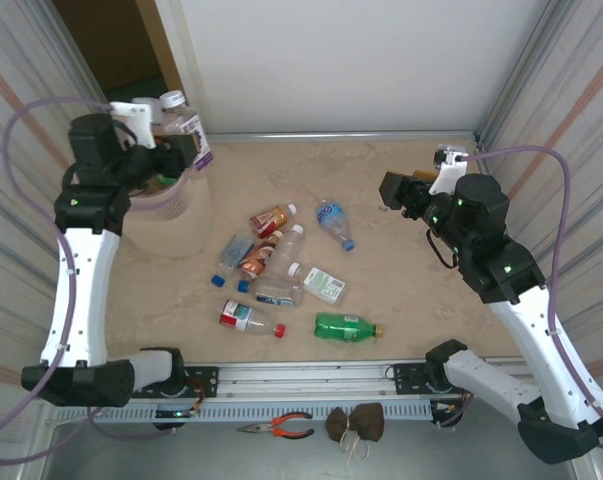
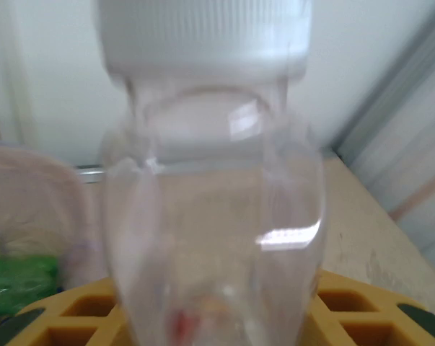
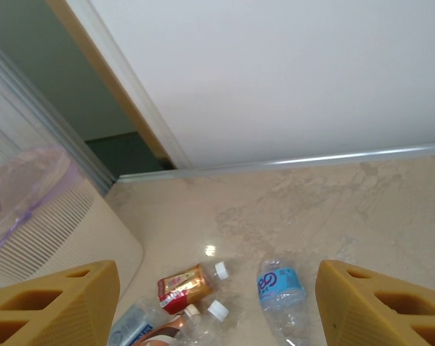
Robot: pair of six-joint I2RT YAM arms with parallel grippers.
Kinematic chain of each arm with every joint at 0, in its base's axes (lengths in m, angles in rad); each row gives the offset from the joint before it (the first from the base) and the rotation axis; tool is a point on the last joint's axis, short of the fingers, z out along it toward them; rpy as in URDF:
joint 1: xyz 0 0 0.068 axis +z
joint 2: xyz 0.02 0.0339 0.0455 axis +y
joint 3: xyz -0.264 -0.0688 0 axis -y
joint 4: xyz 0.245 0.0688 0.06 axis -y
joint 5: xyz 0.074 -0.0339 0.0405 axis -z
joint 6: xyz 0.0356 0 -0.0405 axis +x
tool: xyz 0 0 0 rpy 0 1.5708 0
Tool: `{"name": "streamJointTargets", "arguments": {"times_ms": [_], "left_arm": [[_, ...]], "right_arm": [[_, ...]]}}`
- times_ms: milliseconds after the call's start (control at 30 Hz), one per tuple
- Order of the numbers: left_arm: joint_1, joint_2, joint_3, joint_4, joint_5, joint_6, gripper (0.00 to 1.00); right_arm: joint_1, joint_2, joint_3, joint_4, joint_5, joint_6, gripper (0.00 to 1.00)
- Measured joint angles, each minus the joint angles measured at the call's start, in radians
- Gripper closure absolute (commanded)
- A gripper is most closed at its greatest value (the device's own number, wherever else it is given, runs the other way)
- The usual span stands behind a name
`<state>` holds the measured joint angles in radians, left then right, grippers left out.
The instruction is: Put the plastic bottles in the bin
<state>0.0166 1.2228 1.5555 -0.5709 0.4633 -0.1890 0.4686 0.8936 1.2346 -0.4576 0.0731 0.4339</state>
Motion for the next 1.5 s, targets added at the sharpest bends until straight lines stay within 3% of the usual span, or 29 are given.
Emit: {"name": "streamJointTargets", "arguments": {"times_ms": [167, 367, 900, 1067, 1267, 1500], "left_arm": [[0.182, 0.014, -0.039, 0.076, 0.061, -0.187, 0.57], [0.265, 0.087, -0.062, 0.134, 0.063, -0.394, 0.61], [0.292, 0.320, -0.041, 0.104, -0.191, -0.880, 0.62], [0.277, 0.381, -0.009, 0.105, -0.257, -0.971, 0.60], [0.257, 0.422, 0.035, 0.117, -0.301, -1.033, 0.54], [0.253, 0.443, 0.042, 0.156, -0.334, -1.064, 0.33]], "right_arm": [[0.000, 0.003, 0.000, 0.000, -0.002, 0.000, 0.29], [0.000, 0.003, 0.000, -0.002, -0.002, 0.000, 0.29], [-0.008, -0.002, 0.000, -0.008, 0.002, 0.000, 0.29], [-0.011, -0.001, 0.000, -0.008, 0.002, 0.000, 0.29], [-0.019, -0.002, 0.000, -0.016, 0.002, 0.000, 0.29], [-0.026, -0.001, 0.000, -0.019, 0.002, 0.000, 0.29]]}}
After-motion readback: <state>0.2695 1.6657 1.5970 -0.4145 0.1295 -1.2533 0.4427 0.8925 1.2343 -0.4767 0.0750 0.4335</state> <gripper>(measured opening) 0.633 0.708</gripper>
